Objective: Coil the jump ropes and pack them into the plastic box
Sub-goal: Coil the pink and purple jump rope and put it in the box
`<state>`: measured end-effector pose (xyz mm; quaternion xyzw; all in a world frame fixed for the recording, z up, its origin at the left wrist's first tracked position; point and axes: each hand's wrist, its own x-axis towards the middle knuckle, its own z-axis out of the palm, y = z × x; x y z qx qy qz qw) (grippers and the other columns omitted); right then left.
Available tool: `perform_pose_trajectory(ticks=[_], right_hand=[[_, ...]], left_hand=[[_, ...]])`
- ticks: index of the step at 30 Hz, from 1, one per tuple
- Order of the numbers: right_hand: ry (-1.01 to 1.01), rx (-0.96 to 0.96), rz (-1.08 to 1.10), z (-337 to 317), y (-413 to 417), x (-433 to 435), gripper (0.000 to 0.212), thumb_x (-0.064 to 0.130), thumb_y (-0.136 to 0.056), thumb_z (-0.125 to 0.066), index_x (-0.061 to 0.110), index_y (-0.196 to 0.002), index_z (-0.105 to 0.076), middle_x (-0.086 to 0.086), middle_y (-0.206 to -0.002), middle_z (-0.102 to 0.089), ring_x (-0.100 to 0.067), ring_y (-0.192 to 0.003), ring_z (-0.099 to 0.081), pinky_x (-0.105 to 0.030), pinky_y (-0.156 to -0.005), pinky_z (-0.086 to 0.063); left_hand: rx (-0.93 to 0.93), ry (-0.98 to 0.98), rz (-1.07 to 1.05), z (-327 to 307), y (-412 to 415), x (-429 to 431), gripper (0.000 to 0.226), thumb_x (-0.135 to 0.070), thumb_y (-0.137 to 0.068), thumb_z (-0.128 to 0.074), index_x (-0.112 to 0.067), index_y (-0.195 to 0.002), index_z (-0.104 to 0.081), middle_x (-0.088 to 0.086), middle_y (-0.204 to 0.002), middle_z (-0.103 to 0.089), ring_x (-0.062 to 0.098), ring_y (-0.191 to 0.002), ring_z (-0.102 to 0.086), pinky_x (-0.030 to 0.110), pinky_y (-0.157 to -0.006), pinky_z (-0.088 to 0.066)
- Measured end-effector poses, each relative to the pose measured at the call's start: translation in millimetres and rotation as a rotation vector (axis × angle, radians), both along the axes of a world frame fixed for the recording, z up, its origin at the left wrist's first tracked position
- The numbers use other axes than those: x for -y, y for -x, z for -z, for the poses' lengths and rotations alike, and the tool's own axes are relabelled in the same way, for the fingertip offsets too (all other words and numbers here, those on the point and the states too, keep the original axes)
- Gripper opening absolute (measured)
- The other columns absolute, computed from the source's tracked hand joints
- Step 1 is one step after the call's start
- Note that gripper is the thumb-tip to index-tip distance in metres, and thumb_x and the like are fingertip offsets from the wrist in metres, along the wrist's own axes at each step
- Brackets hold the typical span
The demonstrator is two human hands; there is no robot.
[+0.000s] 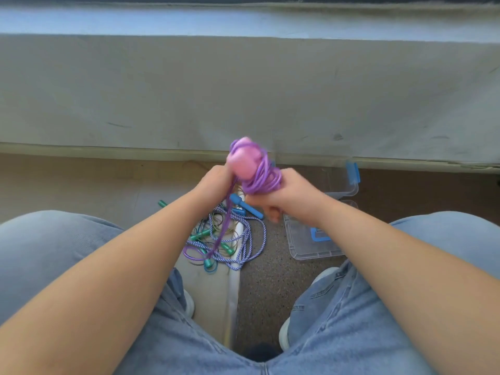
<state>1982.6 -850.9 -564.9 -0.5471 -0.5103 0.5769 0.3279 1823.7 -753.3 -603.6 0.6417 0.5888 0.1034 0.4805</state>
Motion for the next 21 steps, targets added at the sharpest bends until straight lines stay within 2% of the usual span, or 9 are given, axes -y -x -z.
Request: perform_pose_trajectory(ticks=[3,5,8,10,12,15,17,19,21], right_hand=[[0.033,-0.050,0.202,5.5,-10.7,-13.8,0.018,0.009,-0.084,-0.077,-0.006,-0.079,-0.068,-0.008,-0.054,-0.051,-0.020,-0.043,-0.046,-0.028,-0.047,-0.041],[0.073,-0.042,0.234,10.7,-14.9,-18.5,0.022,0.010,-0.081,-0.079,-0.008,-0.088,-0.070,-0.007,-0.058,-0.055,-0.020,-0.046,-0.049,-0.032,-0.051,-0.046],[0.115,-0.139,0.236,11.5,-13.8,-19.0,0.012,0.008,-0.083,-0.078,0.000,-0.089,-0.071,-0.009,-0.064,-0.058,-0.021,-0.050,-0.053,-0.035,-0.054,-0.049],[0.114,-0.178,0.220,9.7,-11.8,-18.3,0.013,0.006,-0.085,-0.076,-0.002,-0.092,-0.070,-0.011,-0.066,-0.058,-0.021,-0.050,-0.053,-0.034,-0.053,-0.050],[0.104,-0.170,0.242,8.4,-11.0,-17.9,0.012,0.004,-0.085,-0.075,-0.003,-0.092,-0.069,-0.010,-0.064,-0.058,-0.020,-0.049,-0.053,-0.032,-0.051,-0.049],[0.105,-0.038,0.335,14.5,-12.5,-19.2,0.009,0.006,-0.083,-0.078,0.003,-0.085,-0.069,-0.005,-0.058,-0.059,-0.017,-0.047,-0.053,-0.032,-0.052,-0.051],[0.111,0.038,0.388,20.1,-14.0,-21.0,0.011,0.009,-0.080,-0.079,0.009,-0.076,-0.069,-0.003,-0.055,-0.059,-0.018,-0.046,-0.051,-0.034,-0.055,-0.051],[0.127,0.058,0.439,23.9,-16.1,-23.0,0.013,0.012,-0.079,-0.079,0.012,-0.072,-0.068,-0.001,-0.053,-0.058,-0.018,-0.047,-0.050,-0.036,-0.057,-0.052],[0.153,0.077,0.475,23.6,-17.5,-24.0,0.010,0.015,-0.080,-0.079,0.013,-0.080,-0.070,-0.003,-0.059,-0.061,-0.018,-0.048,-0.054,-0.039,-0.059,-0.057]], left_hand=[[0.148,-0.004,0.134,-14.4,-0.1,19.9,0.060,-0.044,-0.106,-0.027,-0.020,-0.065,-0.062,-0.011,-0.050,-0.058,-0.001,-0.048,-0.048,0.017,-0.052,-0.035],[0.203,-0.021,0.198,-8.5,0.0,26.1,0.047,-0.048,-0.103,-0.039,-0.023,-0.074,-0.064,-0.014,-0.060,-0.059,-0.003,-0.058,-0.048,0.024,-0.066,-0.042],[0.104,-0.070,0.281,9.2,3.5,25.5,0.021,-0.042,-0.093,-0.047,-0.030,-0.091,-0.064,-0.009,-0.078,-0.064,0.006,-0.073,-0.055,0.040,-0.085,-0.052],[0.104,-0.035,0.239,12.9,3.1,30.3,0.018,-0.026,-0.092,-0.045,-0.038,-0.095,-0.059,-0.007,-0.082,-0.063,0.011,-0.077,-0.062,0.043,-0.082,-0.058],[0.104,0.006,0.186,9.9,0.4,34.8,0.023,-0.018,-0.095,-0.045,-0.032,-0.110,-0.054,0.000,-0.093,-0.064,0.018,-0.087,-0.068,0.041,-0.077,-0.060],[0.162,0.016,0.075,7.2,-1.1,30.1,0.023,-0.013,-0.098,-0.046,-0.023,-0.119,-0.049,0.001,-0.096,-0.059,0.021,-0.086,-0.070,0.041,-0.070,-0.062],[0.202,-0.002,0.060,4.8,-3.5,28.5,0.015,-0.015,-0.099,-0.048,-0.023,-0.112,-0.050,0.001,-0.092,-0.057,0.017,-0.072,-0.068,0.033,-0.057,-0.060],[0.166,-0.068,0.104,4.4,-6.4,30.0,0.002,-0.023,-0.098,-0.051,-0.025,-0.099,-0.052,-0.002,-0.080,-0.059,0.011,-0.055,-0.059,0.026,-0.046,-0.049],[0.129,-0.106,0.177,5.1,-8.6,31.8,0.009,-0.031,-0.097,-0.052,-0.029,-0.089,-0.053,-0.004,-0.074,-0.062,0.011,-0.051,-0.054,0.026,-0.049,-0.043]])
